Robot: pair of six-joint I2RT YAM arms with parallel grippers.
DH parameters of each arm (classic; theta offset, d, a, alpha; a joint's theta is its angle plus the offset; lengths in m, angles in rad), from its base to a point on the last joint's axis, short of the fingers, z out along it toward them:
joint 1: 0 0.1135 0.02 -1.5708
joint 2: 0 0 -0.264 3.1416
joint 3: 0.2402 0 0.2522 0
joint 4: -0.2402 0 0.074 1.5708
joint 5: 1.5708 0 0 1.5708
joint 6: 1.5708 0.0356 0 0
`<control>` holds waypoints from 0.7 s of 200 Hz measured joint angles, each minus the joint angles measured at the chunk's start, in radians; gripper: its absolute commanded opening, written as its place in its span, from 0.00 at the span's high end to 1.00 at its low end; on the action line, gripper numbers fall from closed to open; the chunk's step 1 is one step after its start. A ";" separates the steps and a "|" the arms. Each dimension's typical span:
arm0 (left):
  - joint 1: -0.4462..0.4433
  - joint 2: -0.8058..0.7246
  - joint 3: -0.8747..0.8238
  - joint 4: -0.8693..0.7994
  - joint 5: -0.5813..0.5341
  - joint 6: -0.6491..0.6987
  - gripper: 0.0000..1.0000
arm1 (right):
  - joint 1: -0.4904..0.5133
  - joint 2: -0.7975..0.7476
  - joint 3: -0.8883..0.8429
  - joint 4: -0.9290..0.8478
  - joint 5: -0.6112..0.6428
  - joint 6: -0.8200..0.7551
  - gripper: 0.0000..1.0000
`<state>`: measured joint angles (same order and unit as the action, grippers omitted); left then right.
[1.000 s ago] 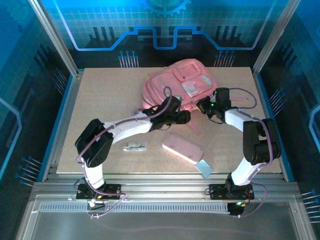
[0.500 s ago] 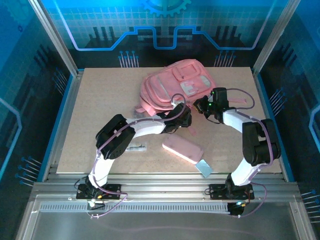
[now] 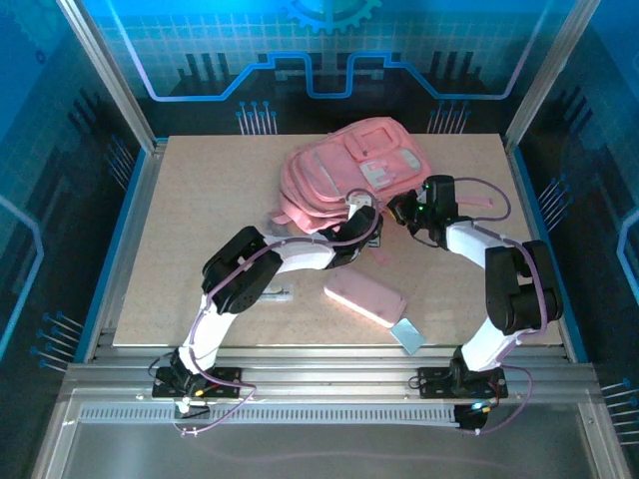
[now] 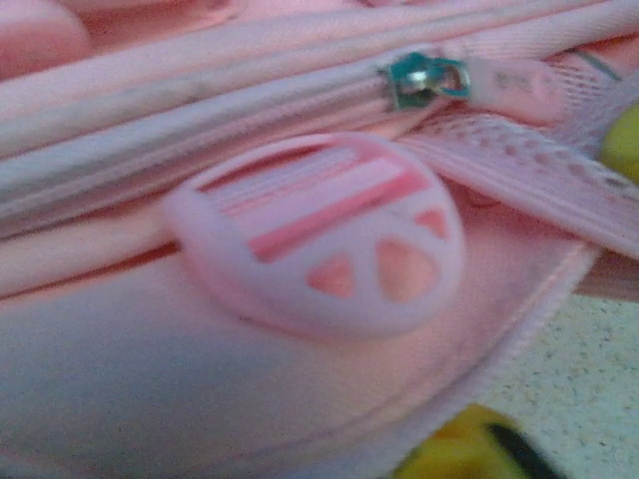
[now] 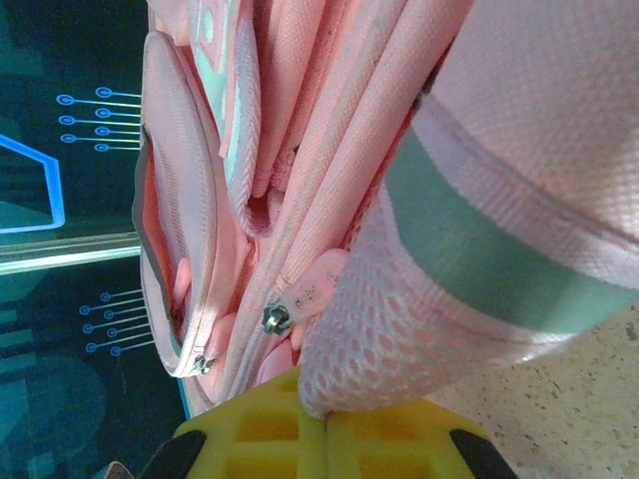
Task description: Pack books, pencil case, and school supplies into a backpack
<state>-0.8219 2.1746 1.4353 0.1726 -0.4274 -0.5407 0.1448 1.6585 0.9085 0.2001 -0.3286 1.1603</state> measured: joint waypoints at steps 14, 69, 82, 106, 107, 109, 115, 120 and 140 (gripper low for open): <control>0.000 0.000 0.000 0.010 0.026 0.005 1.00 | -0.002 0.000 0.000 0.002 0.001 0.000 1.00; 0.024 -0.103 -0.128 -0.005 0.185 -0.014 1.00 | -0.027 0.000 -0.006 -0.035 -0.032 -0.064 1.00; 0.045 -0.148 -0.177 -0.024 0.220 -0.018 1.00 | -0.037 0.000 -0.006 -0.046 -0.047 -0.086 1.00; 0.092 -0.243 -0.276 -0.078 0.262 -0.018 1.00 | -0.057 0.000 -0.006 -0.059 -0.063 -0.112 1.00; 0.094 -0.246 -0.278 -0.080 0.263 -0.018 1.00 | -0.059 0.000 -0.006 -0.060 -0.064 -0.113 1.00; 0.098 -0.253 -0.285 -0.084 0.266 -0.017 1.00 | -0.060 0.000 -0.006 -0.060 -0.066 -0.114 1.00; 0.109 -0.271 -0.301 -0.098 0.270 -0.016 1.00 | -0.065 0.000 -0.006 -0.060 -0.068 -0.119 1.00; 0.118 -0.286 -0.312 -0.107 0.276 -0.015 1.00 | -0.068 0.000 -0.005 -0.060 -0.071 -0.120 1.00; 0.148 -0.326 -0.340 -0.133 0.292 -0.003 1.00 | -0.075 0.000 -0.003 -0.059 -0.077 -0.132 1.00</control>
<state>-0.6739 1.8484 1.0958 0.0399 -0.1352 -0.5438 0.0700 1.6588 0.9058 0.1413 -0.4053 1.0279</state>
